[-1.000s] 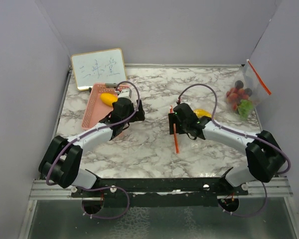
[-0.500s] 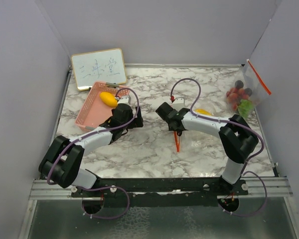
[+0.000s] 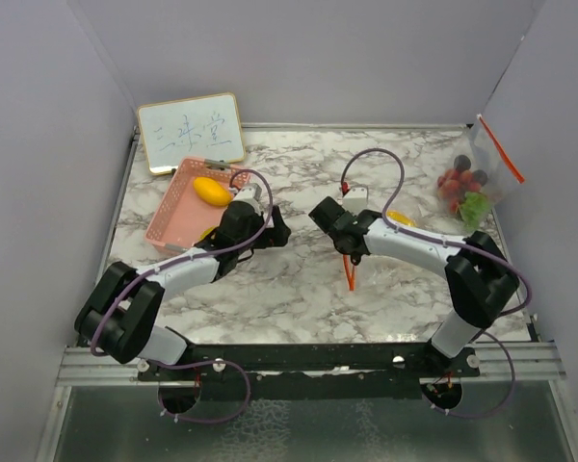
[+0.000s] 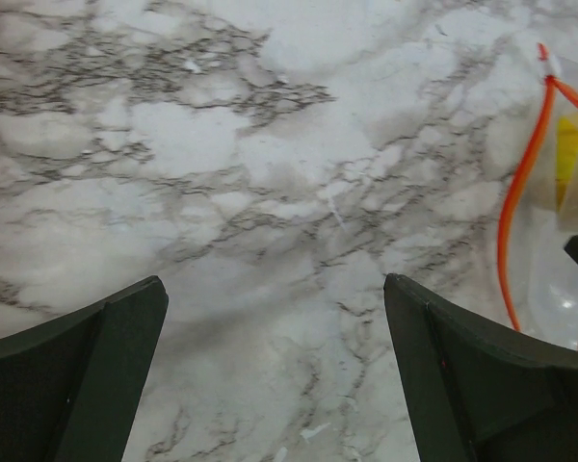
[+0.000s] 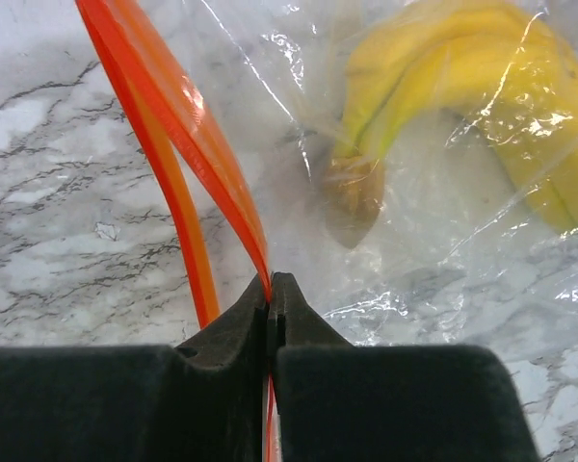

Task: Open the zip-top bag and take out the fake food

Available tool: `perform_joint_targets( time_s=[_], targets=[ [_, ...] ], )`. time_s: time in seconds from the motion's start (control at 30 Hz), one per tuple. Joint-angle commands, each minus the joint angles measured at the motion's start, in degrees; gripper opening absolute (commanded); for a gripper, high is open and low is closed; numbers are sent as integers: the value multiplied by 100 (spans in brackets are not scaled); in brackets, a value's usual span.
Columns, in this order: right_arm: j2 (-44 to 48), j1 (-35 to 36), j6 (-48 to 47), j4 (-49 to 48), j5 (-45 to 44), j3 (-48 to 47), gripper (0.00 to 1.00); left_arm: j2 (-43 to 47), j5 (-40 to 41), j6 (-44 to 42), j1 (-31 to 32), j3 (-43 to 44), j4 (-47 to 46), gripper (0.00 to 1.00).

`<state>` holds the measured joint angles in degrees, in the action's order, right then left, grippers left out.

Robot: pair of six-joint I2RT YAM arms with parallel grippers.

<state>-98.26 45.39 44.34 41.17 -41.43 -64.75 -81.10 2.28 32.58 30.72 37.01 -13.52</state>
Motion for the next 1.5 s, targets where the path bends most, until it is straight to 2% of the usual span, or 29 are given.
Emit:
perform_joint_targets(
  time_s=[0.0,0.2,0.33,0.43,0.6,0.77,1.07,1.17,1.37,1.47],
  targets=[
    [653,21,-144,-359,181,214,2,-1,-902,389,490,-205,-1224,97],
    [1107,23,-290,-613,515,434,2,-379,-1102,634,1235,-89,-2057,83],
    [1374,23,-248,-710,685,622,2,-721,-1368,1122,1471,19,-2709,76],
    [1654,23,-277,-890,861,780,2,-1112,-1497,1410,1580,239,-2838,70],
    [2051,17,-303,-1018,983,949,2,-1652,-1662,1917,1727,532,-3253,49],
    [2261,17,-286,-987,1080,990,2,-2156,-1579,2145,1862,998,-3124,30],
    [2681,17,-241,-1126,1278,1239,2,-2992,-1473,2737,1986,1630,-3434,29],
    [2806,23,-255,-1121,1458,1273,2,-3138,-1316,2622,2070,1789,-3349,35],
    [2920,19,-262,-1293,1661,1404,2,-3280,-962,2490,2229,2071,-3049,37],
    [2855,21,-256,-1303,1716,1396,2,-3341,-685,2311,2325,2278,-2712,45]
  ],
)
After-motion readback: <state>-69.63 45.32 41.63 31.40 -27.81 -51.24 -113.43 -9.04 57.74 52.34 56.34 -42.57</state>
